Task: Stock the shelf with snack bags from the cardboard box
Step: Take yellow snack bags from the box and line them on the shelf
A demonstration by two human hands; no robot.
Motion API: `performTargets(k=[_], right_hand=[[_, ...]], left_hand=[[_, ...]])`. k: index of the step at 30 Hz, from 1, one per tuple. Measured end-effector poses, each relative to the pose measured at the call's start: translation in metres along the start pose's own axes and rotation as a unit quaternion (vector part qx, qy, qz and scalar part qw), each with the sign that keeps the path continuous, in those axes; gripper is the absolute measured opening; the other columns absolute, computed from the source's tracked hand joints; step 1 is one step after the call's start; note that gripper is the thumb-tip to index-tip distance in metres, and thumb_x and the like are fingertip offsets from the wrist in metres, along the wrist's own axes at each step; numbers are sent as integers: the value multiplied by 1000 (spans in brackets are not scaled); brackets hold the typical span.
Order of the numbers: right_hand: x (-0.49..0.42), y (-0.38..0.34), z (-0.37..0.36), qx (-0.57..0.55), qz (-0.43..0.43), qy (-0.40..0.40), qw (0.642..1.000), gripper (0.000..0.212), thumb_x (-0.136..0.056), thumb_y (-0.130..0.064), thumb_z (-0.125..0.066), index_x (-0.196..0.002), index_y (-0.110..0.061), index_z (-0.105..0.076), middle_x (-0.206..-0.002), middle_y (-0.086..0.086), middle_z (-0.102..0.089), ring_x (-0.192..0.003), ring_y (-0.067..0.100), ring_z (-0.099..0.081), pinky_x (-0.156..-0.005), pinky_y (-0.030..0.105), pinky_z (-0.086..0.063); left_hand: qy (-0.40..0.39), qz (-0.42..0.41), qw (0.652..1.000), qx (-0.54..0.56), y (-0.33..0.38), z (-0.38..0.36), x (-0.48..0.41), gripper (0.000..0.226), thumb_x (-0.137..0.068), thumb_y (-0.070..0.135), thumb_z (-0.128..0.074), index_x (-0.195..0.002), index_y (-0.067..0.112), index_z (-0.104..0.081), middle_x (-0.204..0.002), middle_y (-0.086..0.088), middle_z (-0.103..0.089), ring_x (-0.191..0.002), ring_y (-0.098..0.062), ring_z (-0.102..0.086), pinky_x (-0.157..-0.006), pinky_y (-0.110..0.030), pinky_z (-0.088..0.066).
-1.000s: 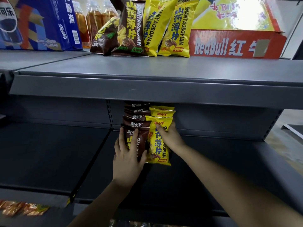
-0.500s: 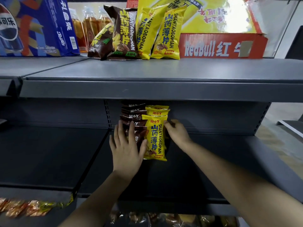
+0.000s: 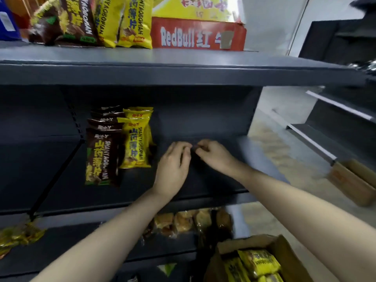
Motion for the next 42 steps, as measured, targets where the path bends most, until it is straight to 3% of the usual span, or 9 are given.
performTargets(k=[8,13,20,23,25,29,36,39,42], right_hand=[[98,85,61,-49,-89,16,995,13,-95,-20,-51,-94,-19,-64,-96,0,-65,-86,15,-61,-76,26,-48],[159,152,65,-94,-167,-2,981,14,-96,-23,-51,-94,-16,-63,-81,-6,-65,-58,0,-60,-53,15,-46],[206,243,36,-67,-244,-76,965,17,-95,-26,-54,-88,-15,-64,-81,1,-68,-71,15,-62,-77,37,-52],[211,281,20,-23,-283,-128,950,23,-95,-27,-51,-92,-8,-64,-87,9,-69,-77,22,-63,-71,32,-50],[210,303,9,-18,-309,-157,938,30,-94,-25,-50,-96,1,-63,-86,13,-67,-75,25,-64,-65,31,-49],[209,336,-16,66,-303,-212,927,30,-92,-24,-53,-112,-3,-61,-114,14,-65,-105,29,-60,-85,33,-46],[208,374,-61,118,-333,-259,899,37,-92,-18,-50,-124,1,-45,-124,22,-55,-111,37,-55,-79,33,-42],[208,389,-74,102,-364,-258,889,55,-91,-17,-52,-140,-7,-30,-137,24,-38,-112,42,-53,-89,42,-48],[208,403,-85,202,-285,-291,891,58,-89,-23,-54,-140,-21,-27,-144,13,-26,-126,41,-36,-95,50,-42]], left_hand=[[-100,49,985,129,66,-106,74,37,-91,34,-32,-88,12,-62,-73,5,-62,-71,-20,-63,-65,-35,-50],[-227,89,965,92,75,-165,124,40,-92,46,-24,-81,28,-58,-69,6,-66,-66,-11,-61,-67,-30,-45],[-376,269,886,32,31,-232,196,36,-102,27,-30,-121,13,-57,-119,-8,-61,-112,-24,-56,-95,-31,-41],[-430,294,851,73,27,-247,218,30,-97,10,-43,-121,-1,-58,-111,-17,-63,-101,-22,-64,-84,-25,-47],[-454,343,822,-11,22,-253,231,34,-99,25,-46,-119,0,-57,-111,-17,-62,-104,-25,-61,-83,-28,-43],[-485,380,778,-123,2,-269,263,44,-94,35,-52,-125,5,-47,-124,-17,-54,-117,-32,-52,-93,-31,-44],[-495,468,720,-129,-13,-299,279,53,-92,23,-51,-139,3,-34,-139,-24,-40,-129,-39,-41,-106,-35,-38],[-494,476,714,-140,-19,-308,284,64,-95,31,-49,-144,0,-23,-144,-23,-35,-133,-37,-36,-106,-31,-34],[-499,483,709,-127,-25,-317,288,73,-97,41,-45,-148,-2,-14,-146,-19,-36,-135,-32,-35,-108,-30,-34]])
Point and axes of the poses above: each hand's wrist, its own x-axis away from the middle knuckle, its own z-axis out of the back of the hand, y = z × x, the point moved 2 cm from there along -x, towards the middle knuckle
